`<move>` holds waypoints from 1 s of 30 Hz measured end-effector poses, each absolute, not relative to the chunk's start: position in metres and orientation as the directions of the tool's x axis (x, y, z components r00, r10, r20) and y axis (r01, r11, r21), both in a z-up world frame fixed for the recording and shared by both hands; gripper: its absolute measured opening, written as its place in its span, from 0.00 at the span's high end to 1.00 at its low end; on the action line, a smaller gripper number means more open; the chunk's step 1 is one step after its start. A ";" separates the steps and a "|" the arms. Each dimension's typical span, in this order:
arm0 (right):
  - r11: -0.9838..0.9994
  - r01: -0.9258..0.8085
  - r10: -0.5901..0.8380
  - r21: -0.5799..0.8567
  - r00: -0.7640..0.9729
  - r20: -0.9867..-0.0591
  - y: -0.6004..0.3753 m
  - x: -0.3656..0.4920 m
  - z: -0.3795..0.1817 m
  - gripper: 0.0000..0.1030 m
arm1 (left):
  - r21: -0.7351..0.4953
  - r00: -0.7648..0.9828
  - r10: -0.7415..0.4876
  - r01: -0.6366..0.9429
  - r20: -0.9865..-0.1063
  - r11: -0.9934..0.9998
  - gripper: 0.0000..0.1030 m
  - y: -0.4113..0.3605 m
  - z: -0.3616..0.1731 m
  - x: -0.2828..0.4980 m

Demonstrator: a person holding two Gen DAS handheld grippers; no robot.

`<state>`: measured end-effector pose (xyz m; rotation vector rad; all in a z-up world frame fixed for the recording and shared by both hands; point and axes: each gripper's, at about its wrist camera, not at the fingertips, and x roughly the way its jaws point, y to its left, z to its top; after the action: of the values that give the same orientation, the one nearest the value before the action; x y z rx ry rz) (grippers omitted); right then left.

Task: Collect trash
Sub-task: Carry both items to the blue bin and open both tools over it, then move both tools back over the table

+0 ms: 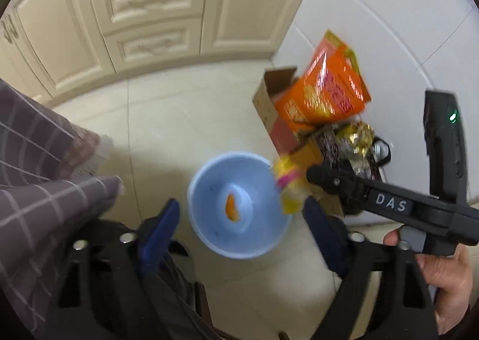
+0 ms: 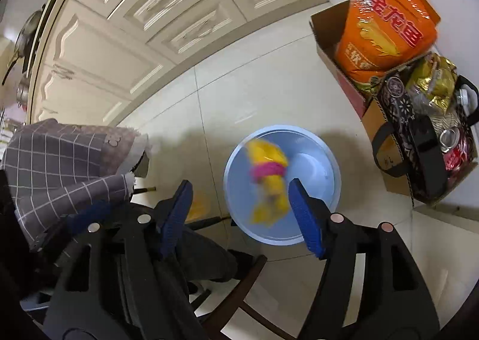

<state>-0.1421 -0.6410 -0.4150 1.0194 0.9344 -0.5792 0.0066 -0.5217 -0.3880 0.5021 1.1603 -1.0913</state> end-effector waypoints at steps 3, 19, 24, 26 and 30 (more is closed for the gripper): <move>0.425 0.789 -0.019 0.445 0.499 -0.867 -0.640 -0.145 -0.410 0.21 | -0.189 0.019 -0.427 0.878 -0.904 0.439 0.18 -0.518 -0.378 0.010; 0.502 0.747 -0.135 0.435 0.565 -0.814 -0.612 -0.115 -0.319 0.06 | -0.115 0.213 -0.566 0.866 -0.796 0.486 0.16 -0.461 -0.272 0.013; 0.582 0.682 -0.170 0.443 0.635 -0.754 -0.591 -0.093 -0.262 0.06 | -0.104 0.293 -0.629 0.851 -0.720 0.515 0.15 -0.425 -0.223 0.020; 0.617 0.652 -0.180 0.441 0.662 -0.728 -0.580 -0.082 -0.238 0.06 | -0.097 0.328 -0.646 0.842 -0.690 0.531 0.12 -0.410 -0.206 0.023; 0.689 0.577 -0.177 0.438 0.720 -0.671 -0.551 -0.059 -0.194 0.06 | -0.091 0.405 -0.669 0.812 -0.623 0.576 0.12 -0.372 -0.169 0.032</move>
<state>-0.0590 -0.5509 -0.1944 0.6887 0.6377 -0.4552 0.0323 -0.3722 -0.1690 0.2416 0.6662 -0.9459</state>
